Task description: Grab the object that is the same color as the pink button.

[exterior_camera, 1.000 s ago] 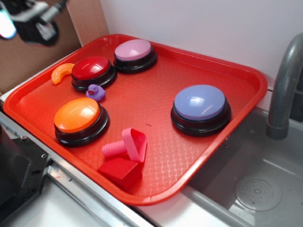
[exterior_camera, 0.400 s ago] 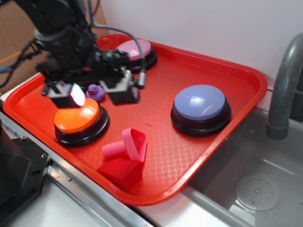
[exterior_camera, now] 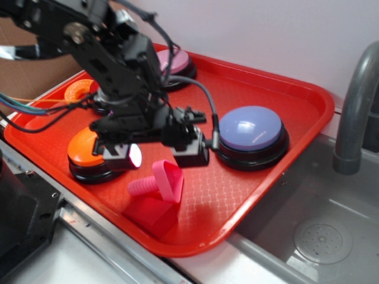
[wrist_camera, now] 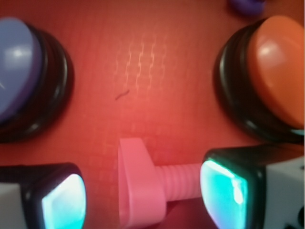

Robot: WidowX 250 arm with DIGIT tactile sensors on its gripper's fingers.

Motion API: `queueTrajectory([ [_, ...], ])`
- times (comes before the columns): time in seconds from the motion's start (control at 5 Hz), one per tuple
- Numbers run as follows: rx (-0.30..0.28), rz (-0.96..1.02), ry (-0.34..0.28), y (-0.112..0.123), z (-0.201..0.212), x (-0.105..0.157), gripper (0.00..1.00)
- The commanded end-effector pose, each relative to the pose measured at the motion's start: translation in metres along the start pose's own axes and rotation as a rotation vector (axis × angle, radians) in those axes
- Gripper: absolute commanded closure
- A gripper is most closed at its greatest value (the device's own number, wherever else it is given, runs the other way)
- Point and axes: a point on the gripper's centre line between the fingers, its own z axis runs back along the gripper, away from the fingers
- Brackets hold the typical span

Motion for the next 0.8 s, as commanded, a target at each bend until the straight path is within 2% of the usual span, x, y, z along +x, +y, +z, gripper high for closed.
queueTrajectory([
  [0.0, 0.000, -0.004, -0.030, -0.018, -0.001, 0.001, 1.00],
  [0.4, 0.024, -0.041, -0.014, -0.019, 0.004, 0.002, 1.00],
  [0.6, 0.016, -0.107, -0.001, -0.016, 0.017, 0.010, 1.00],
])
